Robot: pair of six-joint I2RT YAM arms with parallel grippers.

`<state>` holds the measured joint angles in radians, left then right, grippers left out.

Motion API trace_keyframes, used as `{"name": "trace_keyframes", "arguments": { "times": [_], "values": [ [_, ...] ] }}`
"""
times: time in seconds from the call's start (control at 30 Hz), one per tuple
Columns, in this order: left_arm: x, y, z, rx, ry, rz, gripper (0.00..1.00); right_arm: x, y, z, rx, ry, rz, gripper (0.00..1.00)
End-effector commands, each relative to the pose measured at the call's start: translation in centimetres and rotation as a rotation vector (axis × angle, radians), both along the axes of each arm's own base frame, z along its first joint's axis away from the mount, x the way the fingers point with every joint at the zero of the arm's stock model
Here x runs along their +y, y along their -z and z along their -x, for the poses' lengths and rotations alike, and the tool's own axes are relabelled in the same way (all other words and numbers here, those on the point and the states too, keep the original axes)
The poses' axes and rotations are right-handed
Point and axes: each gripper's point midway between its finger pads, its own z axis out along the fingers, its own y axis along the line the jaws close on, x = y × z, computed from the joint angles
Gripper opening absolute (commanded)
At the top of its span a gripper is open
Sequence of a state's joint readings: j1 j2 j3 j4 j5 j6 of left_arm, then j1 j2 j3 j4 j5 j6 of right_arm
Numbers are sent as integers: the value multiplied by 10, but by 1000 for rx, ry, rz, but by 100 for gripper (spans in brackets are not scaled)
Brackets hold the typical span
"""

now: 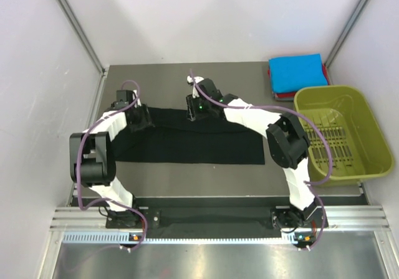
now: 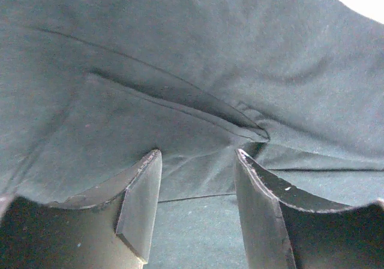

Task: Fold and stack the t-shirts
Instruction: Fold the tshirt

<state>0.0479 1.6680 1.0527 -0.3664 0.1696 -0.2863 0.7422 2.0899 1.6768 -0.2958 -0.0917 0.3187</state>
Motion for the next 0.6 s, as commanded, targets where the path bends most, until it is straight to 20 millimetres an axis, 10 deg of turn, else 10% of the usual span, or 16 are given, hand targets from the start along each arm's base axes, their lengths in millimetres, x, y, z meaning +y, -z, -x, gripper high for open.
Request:
{"name": "trace_keyframes", "arguments": {
  "times": [0.0, 0.27, 0.4, 0.57],
  "values": [
    [-3, -5, -12, -36, 49, -13, 56, -1, -10, -3, -34, 20, 0, 37],
    [-8, 2, -7, -2, 87, -26, 40, -10, -9, 3, -36, 29, 15, 37],
    [-8, 4, 0, 28, 95, -50, 2, -16, -6, 5, -36, 40, 27, 37],
    [-2, -10, 2, 19, 68, -98, 0, -21, -4, 10, -34, 42, 28, 37]
  ]
}}
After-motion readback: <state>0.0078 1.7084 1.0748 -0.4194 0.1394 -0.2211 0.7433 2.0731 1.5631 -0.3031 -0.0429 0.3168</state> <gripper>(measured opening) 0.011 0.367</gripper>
